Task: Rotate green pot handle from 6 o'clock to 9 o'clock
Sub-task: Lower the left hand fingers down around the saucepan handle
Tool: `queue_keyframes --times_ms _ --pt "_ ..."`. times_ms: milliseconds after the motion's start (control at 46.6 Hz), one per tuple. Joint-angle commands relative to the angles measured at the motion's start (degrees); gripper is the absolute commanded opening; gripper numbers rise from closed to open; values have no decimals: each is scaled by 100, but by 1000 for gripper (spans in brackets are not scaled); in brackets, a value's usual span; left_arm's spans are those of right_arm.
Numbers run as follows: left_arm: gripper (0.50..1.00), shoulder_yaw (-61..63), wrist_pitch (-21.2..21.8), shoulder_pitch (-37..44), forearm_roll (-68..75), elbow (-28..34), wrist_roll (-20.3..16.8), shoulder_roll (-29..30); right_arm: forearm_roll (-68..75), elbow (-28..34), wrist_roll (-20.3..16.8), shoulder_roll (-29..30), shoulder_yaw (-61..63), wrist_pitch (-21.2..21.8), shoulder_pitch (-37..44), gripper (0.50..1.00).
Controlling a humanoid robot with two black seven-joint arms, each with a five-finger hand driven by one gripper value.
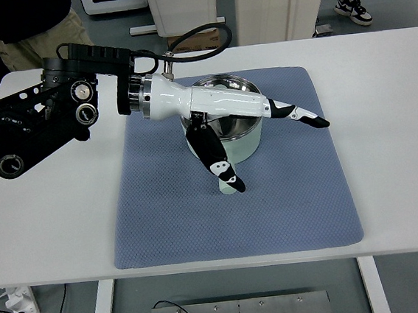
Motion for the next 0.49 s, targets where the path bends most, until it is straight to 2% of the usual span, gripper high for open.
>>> queue_keyframes --times_ms 0,472 --pt "1000 88 0 -80 93 25 0 -116 0 0 0 0 0 0 6 1000" --pt "1000 968 0 -467 962 280 -9 -512 0 0 0 0 0 0 -3 1000"
